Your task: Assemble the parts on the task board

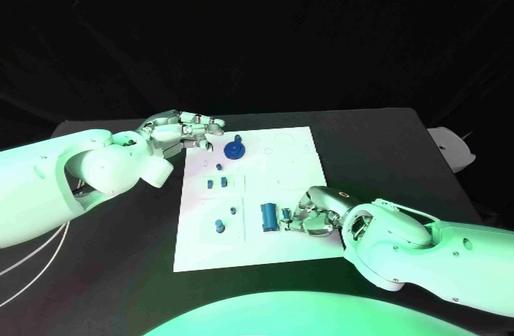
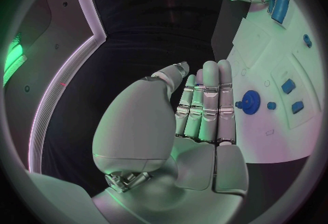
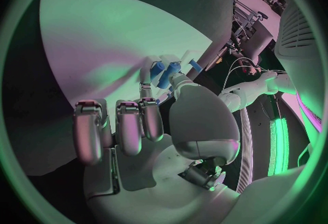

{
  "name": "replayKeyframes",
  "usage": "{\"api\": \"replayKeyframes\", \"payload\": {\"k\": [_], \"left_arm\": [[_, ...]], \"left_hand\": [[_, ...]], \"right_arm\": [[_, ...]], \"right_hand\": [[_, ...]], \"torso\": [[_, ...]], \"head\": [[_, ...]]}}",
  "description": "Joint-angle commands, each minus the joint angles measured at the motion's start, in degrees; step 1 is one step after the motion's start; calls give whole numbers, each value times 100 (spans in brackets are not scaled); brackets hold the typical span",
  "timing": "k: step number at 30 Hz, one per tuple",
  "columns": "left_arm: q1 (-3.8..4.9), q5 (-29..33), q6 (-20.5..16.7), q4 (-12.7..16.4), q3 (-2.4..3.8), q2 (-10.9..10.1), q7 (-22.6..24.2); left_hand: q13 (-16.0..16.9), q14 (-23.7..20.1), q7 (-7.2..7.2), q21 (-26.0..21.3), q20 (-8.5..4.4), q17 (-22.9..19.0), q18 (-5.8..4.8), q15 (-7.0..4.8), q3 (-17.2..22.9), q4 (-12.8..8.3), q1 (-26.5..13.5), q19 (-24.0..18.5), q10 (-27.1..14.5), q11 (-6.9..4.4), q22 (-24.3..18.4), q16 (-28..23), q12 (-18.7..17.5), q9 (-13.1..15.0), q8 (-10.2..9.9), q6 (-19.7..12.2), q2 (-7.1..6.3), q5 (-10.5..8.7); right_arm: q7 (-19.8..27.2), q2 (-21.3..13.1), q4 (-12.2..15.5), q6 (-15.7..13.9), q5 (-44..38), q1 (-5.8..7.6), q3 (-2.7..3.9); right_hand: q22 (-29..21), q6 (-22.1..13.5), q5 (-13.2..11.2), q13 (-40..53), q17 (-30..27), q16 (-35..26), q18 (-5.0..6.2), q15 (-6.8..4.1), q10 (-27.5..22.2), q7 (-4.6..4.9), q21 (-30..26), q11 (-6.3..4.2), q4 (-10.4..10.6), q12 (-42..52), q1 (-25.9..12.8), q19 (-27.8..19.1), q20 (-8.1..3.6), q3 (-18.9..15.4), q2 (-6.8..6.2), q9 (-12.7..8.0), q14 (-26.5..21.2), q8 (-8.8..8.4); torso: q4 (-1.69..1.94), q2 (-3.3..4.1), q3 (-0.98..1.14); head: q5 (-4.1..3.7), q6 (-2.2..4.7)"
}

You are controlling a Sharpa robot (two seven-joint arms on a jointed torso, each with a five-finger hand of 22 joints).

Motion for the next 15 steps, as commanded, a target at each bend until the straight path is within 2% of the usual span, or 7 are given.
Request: {"api": "replayKeyframes", "payload": {"k": [1, 6, 11, 15], "left_arm": [[3, -31, 126, 6, 2, 0, 1], [3, -31, 128, 0, 2, 2, -4], [3, -41, 122, -3, 2, 0, -6], [3, -92, 123, -12, 2, 4, 3]], "left_hand": [[-8, -16, 6, -28, -11, -3, 28, 14, 28, 5, 23, 39, -30, 10, -9, -1, 21, 2, 0, -49, 22, -19], [-8, -16, 6, -28, -11, -3, 28, 14, 28, 5, 23, 39, -30, 10, -9, -1, 21, 2, 0, -49, 22, -19], [-8, -18, 9, -31, -11, -4, 27, 16, 30, 6, 24, 39, -35, 12, -11, -3, 22, 2, 0, -52, 25, -19], [-8, -18, 9, -31, -11, -4, 27, 16, 30, 6, 24, 39, -35, 12, -11, -3, 22, 2, 0, -52, 25, -19]], "right_arm": [[18, -31, 11, 22, -27, -5, 0], [97, -90, 47, 162, 48, -6, 0], [215, -184, 100, 207, 66, -15, -1], [247, -240, 115, 216, 66, -22, -1]], "right_hand": [[1416, 26, 39, 1086, 1110, 35, -54, -31, 320, -9, -15, -34, -48, 37, 128, 486, -51, -38, 86, 11, 514, 18], [1423, 18, -21, 1088, 1126, 42, -59, -32, 321, -7, 8, -35, -212, 38, 448, 494, -54, -98, 107, 21, 517, 21], [1429, 19, -28, 1094, 1140, 49, -63, -32, 325, -6, 29, -35, -221, 47, 465, 501, -54, -109, 106, 21, 520, 21], [1432, 20, -31, 1096, 1145, 52, -66, -32, 326, -7, 41, -35, -225, 51, 475, 505, -54, -114, 108, 22, 521, 22]], "torso": [[-2, -5, -1], [1, -5, 2], [-7, -4, -5], [-4, -9, -2]], "head": [[15, 15], [36, 30], [50, 53], [48, 64]]}}
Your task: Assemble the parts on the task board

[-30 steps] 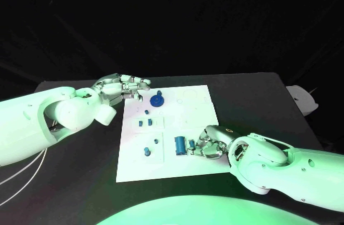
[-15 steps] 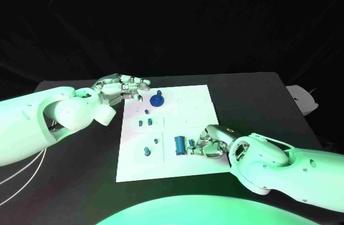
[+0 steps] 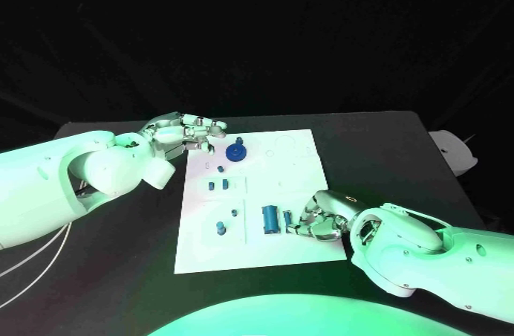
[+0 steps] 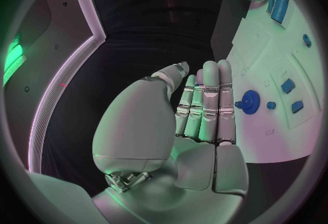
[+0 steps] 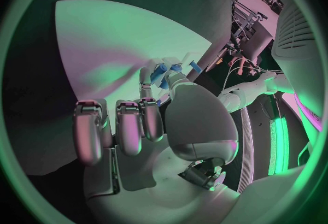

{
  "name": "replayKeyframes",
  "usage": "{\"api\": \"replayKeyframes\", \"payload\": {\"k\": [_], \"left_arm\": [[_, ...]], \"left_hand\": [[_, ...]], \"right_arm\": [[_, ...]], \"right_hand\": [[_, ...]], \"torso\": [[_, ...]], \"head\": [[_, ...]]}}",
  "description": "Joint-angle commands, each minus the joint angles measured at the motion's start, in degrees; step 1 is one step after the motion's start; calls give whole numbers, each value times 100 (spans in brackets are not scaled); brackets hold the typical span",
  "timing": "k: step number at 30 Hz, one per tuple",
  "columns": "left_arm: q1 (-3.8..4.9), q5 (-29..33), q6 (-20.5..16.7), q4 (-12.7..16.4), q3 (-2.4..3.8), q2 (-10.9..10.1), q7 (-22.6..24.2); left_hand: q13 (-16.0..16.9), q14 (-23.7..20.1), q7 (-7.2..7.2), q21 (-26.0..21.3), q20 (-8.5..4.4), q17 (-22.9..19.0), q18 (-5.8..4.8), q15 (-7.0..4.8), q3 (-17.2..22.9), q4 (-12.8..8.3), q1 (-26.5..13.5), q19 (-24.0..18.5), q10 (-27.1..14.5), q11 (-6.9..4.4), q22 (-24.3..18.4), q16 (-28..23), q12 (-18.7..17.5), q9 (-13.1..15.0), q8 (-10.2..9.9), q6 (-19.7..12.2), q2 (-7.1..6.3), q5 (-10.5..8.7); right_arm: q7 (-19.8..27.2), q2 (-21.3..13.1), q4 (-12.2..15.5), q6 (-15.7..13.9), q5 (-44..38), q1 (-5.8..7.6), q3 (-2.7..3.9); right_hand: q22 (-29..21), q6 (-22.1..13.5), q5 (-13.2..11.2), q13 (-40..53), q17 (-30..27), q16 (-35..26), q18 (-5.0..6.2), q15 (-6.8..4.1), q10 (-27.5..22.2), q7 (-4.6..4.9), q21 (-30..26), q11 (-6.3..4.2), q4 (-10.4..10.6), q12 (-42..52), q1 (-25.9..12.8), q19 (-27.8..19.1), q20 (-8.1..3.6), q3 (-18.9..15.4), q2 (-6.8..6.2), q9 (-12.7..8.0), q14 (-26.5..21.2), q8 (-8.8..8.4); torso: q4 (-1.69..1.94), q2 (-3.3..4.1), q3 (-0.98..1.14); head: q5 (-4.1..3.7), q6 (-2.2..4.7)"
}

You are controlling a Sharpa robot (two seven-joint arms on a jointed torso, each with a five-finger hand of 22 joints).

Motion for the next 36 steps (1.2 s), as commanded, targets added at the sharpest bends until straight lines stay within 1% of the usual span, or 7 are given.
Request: {"api": "replayKeyframes", "payload": {"k": [1, 10, 17, 23, 28, 31, 36], "left_arm": [[2, -86, 116, -4, 2, 8, 28], [2, -109, 114, -7, 2, 8, 34], [2, -111, 113, -1, 2, 9, 33], [2, -111, 111, -1, 2, 12, 31], [3, -111, 111, -1, 2, 14, 29], [2, -111, 111, -4, 2, 14, 28], [2, -111, 112, 0, 2, 5, 29]], "left_hand": [[-9, -18, -12, -31, -11, -4, 27, 16, 30, 6, 24, 39, -35, 12, -5, -3, 22, 2, 0, -32, 25, -19], [-10, -21, -10, -33, -10, -5, 27, 17, 31, 6, 25, 39, -38, 13, -6, -4, 24, 2, 1, -34, 27, -19], [-10, -21, -10, -33, -10, -5, 27, 17, 31, 6, 25, 39, -38, 13, -6, -4, 24, 2, 1, -34, 27, -19], [-10, -22, -9, -34, -10, -5, 27, 18, 31, 7, 25, 39, -40, 14, -7, -5, 25, 2, 1, -36, 28, -19], [-10, -22, -9, -34, -10, -5, 27, 18, 31, 7, 25, 39, -40, 14, -7, -5, 25, 2, 1, -36, 28, -19], [-10, -22, -9, -34, -10, -5, 27, 18, 31, 7, 25, 39, -40, 14, -7, -5, 25, 2, 1, -36, 28, -19], [-10, -22, -9, -34, -10, -5, 27, 18, 31, 7, 25, 39, -40, 14, -7, -5, 25, 2, 1, -36, 28, -19]], "right_arm": [[146, -38, 20, 114, 20, -11, -1], [145, -63, 4, 91, 28, -19, -2], [103, -8, -66, 123, 34, -20, -1], [36, 71, -159, 162, -21, -20, -1], [-35, 125, -238, 93, -99, -20, -1], [-46, 140, -232, 38, -121, -20, -1], [-11, 88, -151, -143, -156, -20, 0]], "right_hand": [[1429, 20, -26, 1096, 1145, 29, -66, -32, 326, -7, 22, -35, -29, 22, 63, 505, -54, -15, 8, 7, 521, 22], [1431, 25, -23, 1106, 1152, 32, -67, -32, 333, -8, 29, -35, -32, 38, 75, 507, -54, -24, 14, 9, 522, 24], [1434, 38, -14, 1112, 1157, 35, -69, -32, 337, -11, 40, -38, -30, 49, 88, 511, -54, -32, 39, 12, 523, 32], [1432, 42, -46, 1111, 1152, 33, -68, -37, 337, -18, 35, -43, -60, 47, 164, 509, -56, -54, 79, 16, 523, 36], [1429, 41, -65, 1106, 1150, 31, -66, -41, 334, -24, 24, -48, -92, 38, 256, 506, -60, -57, 156, 19, 522, 38], [1430, 43, -67, 1110, 1154, 33, -67, -41, 336, -25, 28, -49, -97, 44, 267, 507, -60, -60, 162, 20, 523, 39], [1431, 52, -53, 1111, 1149, 31, -68, -43, 338, -26, 32, -50, -102, 46, 276, 508, -61, -85, 151, 24, 522, 46]], "torso": [[0, -5, 0], [9, 6, 2], [14, 12, 3], [5, 4, 2], [8, 0, 4], [10, 4, 7], [3, -1, 0]], "head": [[-2, 14], [-16, 24], [-24, 7], [-14, -19], [-11, -27], [-19, -15], [-8, -24]]}}
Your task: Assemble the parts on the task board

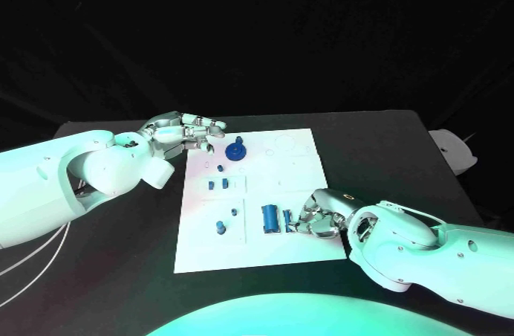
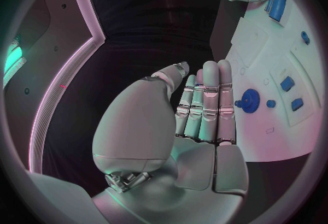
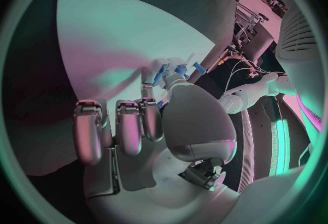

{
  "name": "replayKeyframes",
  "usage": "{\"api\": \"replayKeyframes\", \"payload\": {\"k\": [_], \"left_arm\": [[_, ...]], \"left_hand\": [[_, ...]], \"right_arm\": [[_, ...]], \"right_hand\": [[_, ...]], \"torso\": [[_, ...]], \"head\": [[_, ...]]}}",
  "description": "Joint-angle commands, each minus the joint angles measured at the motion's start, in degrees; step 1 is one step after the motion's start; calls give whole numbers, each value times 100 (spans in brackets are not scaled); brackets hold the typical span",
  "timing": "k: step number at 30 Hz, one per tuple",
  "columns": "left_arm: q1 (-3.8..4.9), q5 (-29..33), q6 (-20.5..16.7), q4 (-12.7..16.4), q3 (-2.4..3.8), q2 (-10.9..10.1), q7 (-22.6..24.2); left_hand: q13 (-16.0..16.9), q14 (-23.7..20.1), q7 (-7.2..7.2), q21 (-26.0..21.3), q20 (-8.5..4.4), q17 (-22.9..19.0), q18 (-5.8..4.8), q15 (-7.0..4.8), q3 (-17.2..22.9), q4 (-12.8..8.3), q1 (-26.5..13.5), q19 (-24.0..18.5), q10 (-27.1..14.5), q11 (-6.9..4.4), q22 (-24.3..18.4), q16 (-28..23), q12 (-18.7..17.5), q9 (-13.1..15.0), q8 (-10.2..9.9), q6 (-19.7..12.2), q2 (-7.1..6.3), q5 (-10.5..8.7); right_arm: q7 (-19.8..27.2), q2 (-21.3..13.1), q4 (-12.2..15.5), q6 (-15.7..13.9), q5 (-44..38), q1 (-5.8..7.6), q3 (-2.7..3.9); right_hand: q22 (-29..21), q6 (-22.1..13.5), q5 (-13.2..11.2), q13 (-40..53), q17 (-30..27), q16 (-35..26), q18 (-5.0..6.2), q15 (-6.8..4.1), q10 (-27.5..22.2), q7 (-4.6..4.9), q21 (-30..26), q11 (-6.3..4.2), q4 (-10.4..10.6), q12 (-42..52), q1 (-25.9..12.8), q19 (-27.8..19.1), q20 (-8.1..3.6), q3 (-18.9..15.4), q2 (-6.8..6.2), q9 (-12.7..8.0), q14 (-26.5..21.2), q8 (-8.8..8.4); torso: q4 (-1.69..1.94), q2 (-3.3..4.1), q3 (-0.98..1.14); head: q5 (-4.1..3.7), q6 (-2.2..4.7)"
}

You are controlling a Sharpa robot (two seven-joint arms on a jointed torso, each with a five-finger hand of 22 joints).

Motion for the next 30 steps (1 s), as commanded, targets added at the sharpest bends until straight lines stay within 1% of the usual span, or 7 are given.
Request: {"api": "replayKeyframes", "payload": {"k": [1, 7, 12, 18, 23, 26, 30], "left_arm": [[2, -23, 107, 10, 2, -2, 30], [2, 24, 88, 11, 1, -10, 63], [0, 104, -16, -32, -12, 31, 205], [-14, 305, -282, -214, -70, 169, 492], [-67, 586, -650, -538, -92, 457, 876], [-101, 817, -871, -783, -96, 656, 1112], [-135, 1025, -995, -1058, -98, 870, 1281]], "left_hand": [[-6, -22, -8, -35, -9, -5, 27, 18, 31, 7, 25, 39, -41, 14, -8, -5, 25, 3, 1, -36, 28, -19], [-6, -24, -6, -38, -8, -6, 26, 21, 31, 11, 20, 40, -45, 16, -11, -7, 30, 3, 3, -39, 31, -20], [-5, -24, -5, -42, -6, -7, 25, 23, 27, 19, 10, 40, -45, 18, -13, -8, 35, 4, 6, -40, 32, -21], [2, -75, -25, -93, 5, -25, 24, 26, 8, 49, -29, 12, -35, 8, -41, -50, 79, 13, 37, -21, 32, -23], [-17, -471, -24, -458, 65, -240, 11, 81, 34, 66, -13, -262, -89, 26, -236, -544, 141, 17, 107, -14, 42, -20], [-111, -726, 7, -841, 165, -481, -7, 175, 66, 101, -29, -488, -215, 90, -456, -1090, 60, 15, 151, -26, 39, -19], [-228, -961, 54, -1372, 324, -805, -35, 311, 88, 154, -62, -738, -341, 179, -775, -1877, -72, 1, 157, -108, 15, -23]], "right_arm": [[-19, -53, 66, -211, -125, -7, -2], [693, -213, 163, -666, 206, 53, 22], [1982, -255, -118, -982, 1628, 336, 37], [3481, -23, -1117, -921, 4246, 743, 42], [4272, 411, -2130, -682, 5829, 878, 45], [4638, 728, -2679, -491, 6413, 919, 67], [4913, 1056, -3188, -281, 6690, 957, 103]], "right_hand": [[1433, 27, -1, 1110, 1145, 31, -68, -43, 354, 1, 25, -34, -26, 21, 68, 530, -41, -27, -5, 20, 522, 25], [1370, -62, 113, 1074, 1055, -16, -21, -35, 327, 24, -199, -16, -76, -43, 183, 453, -37, -101, -24, 10, 501, -20], [1156, -292, 138, 852, 580, -286, 131, 33, 142, 132, -955, 71, -248, -441, 509, 180, 9, -116, -8, -43, 383, -164], [561, -447, -87, -135, -728, -1232, 461, 109, -685, 217, -2808, 153, -542, -2112, 985, -509, 98, -39, 99, -58, 17, -234], [-86, -655, -337, -1811, -1926, -2255, 707, 197, -1831, 322, -4506, 238, -664, -4581, 1137, -1119, 175, 92, 150, -61, -390, -281], [-764, -887, -495, -2374, -3131, -3418, 904, 309, -2117, 459, -6078, 382, -720, -5176, 1222, -1764, 277, 227, 146, -139, -948, -403], [-1238, -1028, -815, -3183, -4016, -4643, 888, 503, -2476, 630, -6694, 571, -870, -5957, 1438, -2190, 441, 493, 29, -280, -1681, -518]], "torso": [[-3, 1, -3], [-9, -10, -11], [-10, -45, -18], [-11, -179, -76], [4, -308, -164], [-14, -360, -177], [-28, -415, -179]], "head": [[7, -1], [-3, 37], [-42, 126], [-62, 342], [-65, 623], [-59, 763], [-45, 868]]}}
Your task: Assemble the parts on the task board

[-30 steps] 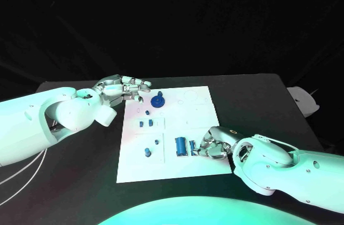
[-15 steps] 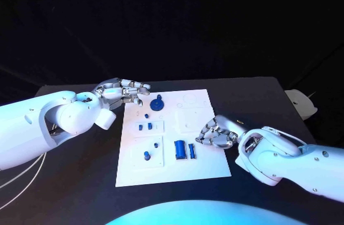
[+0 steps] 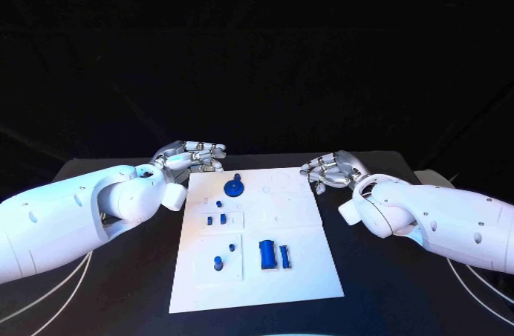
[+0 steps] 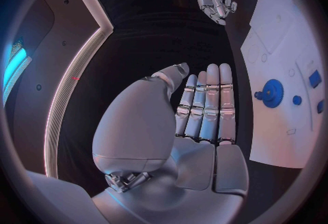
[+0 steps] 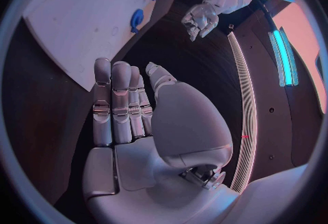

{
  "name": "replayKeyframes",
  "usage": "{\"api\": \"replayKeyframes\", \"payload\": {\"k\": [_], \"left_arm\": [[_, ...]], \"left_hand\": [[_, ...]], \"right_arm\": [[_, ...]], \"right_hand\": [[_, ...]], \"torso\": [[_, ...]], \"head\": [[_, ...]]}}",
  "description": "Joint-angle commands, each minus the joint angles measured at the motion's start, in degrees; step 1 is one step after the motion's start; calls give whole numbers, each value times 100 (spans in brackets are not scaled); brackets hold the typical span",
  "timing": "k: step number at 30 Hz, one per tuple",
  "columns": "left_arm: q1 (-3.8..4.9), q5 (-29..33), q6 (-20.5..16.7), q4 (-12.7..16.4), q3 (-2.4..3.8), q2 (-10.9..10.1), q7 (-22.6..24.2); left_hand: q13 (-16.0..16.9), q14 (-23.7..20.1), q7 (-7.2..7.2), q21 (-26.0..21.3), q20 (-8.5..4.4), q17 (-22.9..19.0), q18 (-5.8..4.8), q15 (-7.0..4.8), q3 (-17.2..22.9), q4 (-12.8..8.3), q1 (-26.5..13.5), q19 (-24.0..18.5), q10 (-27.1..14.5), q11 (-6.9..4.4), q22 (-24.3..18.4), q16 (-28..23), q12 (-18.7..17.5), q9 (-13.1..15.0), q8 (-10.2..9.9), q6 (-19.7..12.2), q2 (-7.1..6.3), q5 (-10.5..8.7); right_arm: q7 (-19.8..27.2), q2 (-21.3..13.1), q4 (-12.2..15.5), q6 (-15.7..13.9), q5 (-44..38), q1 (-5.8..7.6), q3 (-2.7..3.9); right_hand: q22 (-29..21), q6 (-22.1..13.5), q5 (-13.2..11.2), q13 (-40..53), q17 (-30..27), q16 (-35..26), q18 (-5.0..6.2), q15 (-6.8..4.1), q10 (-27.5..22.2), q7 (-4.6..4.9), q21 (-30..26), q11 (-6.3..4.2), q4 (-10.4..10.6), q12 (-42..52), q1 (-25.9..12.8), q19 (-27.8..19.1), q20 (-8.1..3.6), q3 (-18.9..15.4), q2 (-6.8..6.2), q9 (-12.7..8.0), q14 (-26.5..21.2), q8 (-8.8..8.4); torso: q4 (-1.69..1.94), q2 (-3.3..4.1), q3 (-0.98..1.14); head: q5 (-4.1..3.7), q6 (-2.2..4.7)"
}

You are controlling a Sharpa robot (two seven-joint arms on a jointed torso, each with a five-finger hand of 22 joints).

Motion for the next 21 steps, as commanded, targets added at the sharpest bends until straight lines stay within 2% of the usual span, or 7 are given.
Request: {"api": "replayKeyframes", "payload": {"k": [1, 6, 13, 14, 19, 20, 21], "left_arm": [[-26, 518, -404, -219, 2, 159, 574], [-95, 717, -553, -588, 3, 452, 828], [-212, 811, -786, -931, 7, 745, 1157], [-196, 601, -542, -888, 1, 706, 732], [-228, 556, -717, -782, 14, 680, 796], [-240, 539, -784, -741, 19, 670, 820], [-254, 518, -863, -693, 25, 658, 849]], "left_hand": [[-82, -228, 26, -491, 146, -285, -56, 119, -1, 70, -78, -229, -90, 56, -300, -726, -112, -14, 21, -110, 7, -22], [-100, -621, -22, -1607, 498, -709, -150, 364, -133, 134, -116, -764, -199, 143, -996, -2009, -425, -18, -52, -226, 23, -25], [-97, -682, -270, -2591, 615, -816, -147, 535, -497, 122, -67, -626, -256, 291, -1719, -3231, -1010, -24, -309, -305, 178, -14], [-456, -2097, -506, -2943, 114, -1181, -373, 217, -1038, -65, -2455, -1833, -1880, -63, -2012, -3495, -1195, -394, -676, -1932, 353, -389], [-456, -2555, -621, -3175, -58, -1181, -437, 121, -1278, -507, -3297, -2192, -2430, -164, -2200, -3729, -1343, -394, -676, -2499, 487, -531], [-456, -2664, -640, -3206, -99, -1181, -453, 96, -1319, -507, -3483, -2285, -2554, -185, -2226, -3753, -1746, -394, -676, -2624, 897, -561], [-456, -2768, -662, -3235, -138, -1181, -497, 72, -1361, -507, -3661, -2374, -2674, -212, -2249, -3774, -1746, -394, -676, -2744, 897, -589]], "right_arm": [[932, 226, -372, 453, 1239, 26, 23], [1166, 574, -920, 806, 1542, 50, 55], [1335, 809, -1340, 1098, 1811, 62, 78], [1008, 787, -1289, 702, 1454, 61, 74], [1097, 739, -1115, 530, 1560, 17, 123], [1131, 721, -1048, 464, 1601, 0, 142], [1172, 699, -968, 386, 1650, -21, 165]], "right_hand": [[-407, -79, -267, -698, -434, -783, 32, 179, -217, 137, -529, 95, -71, -627, 146, -383, 141, 242, -34, -116, -503, -85], [-1354, -58, -459, -2184, -1472, -2375, 31, 526, -178, 241, -1496, 326, -89, -1597, 134, -992, 492, 680, -194, -441, -1062, -315], [-2322, 28, -486, -3501, -2372, -3541, 75, 629, 79, 258, -1968, 447, -200, -2064, -77, -871, 697, 882, -210, -891, -783, -385], [-3526, -1710, -861, -3806, -2748, -3817, -292, 63, -1790, -56, -2335, 208, -553, -2243, -2358, -2546, 314, 383, 325, -1284, -2679, -748], [-4054, -2279, -993, -4040, -2964, -4010, -298, 63, -2415, -166, -2335, 125, -553, -2727, -3242, -3096, 203, 223, 325, -1474, -3289, -748], [-4150, -2411, -1022, -4069, -2995, -4034, -343, 63, -2559, -191, -2335, 106, -553, -2727, -3422, -3226, 175, 183, 325, -1508, -3435, -748], [-4242, -2537, -1050, -4092, -3025, -4057, -386, 63, -2697, -214, -2335, 86, -553, -2727, -3593, -3350, 147, 145, 325, -1536, -3575, -748]], "torso": [[-15, -112, -26], [22, -200, -16], [87, -266, 36], [47, -220, 3], [101, -250, 32], [122, -261, 44], [146, -275, 57]], "head": [[5, 170], [28, 319], [69, 460], [49, 402], [89, 489], [105, 523], [123, 562]]}}
